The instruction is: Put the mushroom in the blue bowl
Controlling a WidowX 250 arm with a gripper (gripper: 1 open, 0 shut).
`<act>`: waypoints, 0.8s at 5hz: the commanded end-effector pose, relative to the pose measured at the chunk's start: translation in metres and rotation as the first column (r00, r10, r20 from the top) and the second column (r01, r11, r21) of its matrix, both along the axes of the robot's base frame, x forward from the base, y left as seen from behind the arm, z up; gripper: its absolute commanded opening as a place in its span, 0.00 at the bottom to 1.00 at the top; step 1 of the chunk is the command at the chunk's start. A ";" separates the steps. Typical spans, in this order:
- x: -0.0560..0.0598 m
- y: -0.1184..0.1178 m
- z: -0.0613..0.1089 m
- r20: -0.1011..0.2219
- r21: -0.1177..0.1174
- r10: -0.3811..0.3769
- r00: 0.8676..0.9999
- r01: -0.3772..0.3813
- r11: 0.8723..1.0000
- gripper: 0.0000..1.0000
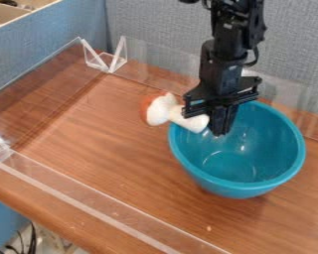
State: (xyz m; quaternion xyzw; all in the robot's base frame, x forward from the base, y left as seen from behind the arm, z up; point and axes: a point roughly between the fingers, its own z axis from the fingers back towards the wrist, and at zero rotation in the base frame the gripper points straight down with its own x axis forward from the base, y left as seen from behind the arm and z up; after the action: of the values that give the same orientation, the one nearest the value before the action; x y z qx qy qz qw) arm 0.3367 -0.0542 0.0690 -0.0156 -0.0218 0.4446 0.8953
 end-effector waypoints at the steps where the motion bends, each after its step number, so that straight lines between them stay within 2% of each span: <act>1: 0.005 0.009 0.030 0.073 -0.009 -0.052 0.996 0.052 0.999 0.00; 2: 0.006 0.016 0.034 0.066 -0.008 -0.104 0.992 0.105 0.994 0.00; 4: -0.005 0.000 0.026 0.056 -0.009 -0.149 0.987 0.149 0.989 0.00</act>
State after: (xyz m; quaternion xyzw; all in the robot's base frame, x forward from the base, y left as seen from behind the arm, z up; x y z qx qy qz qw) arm 0.3276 -0.0524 0.0676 -0.0138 -0.0061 0.3785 0.9255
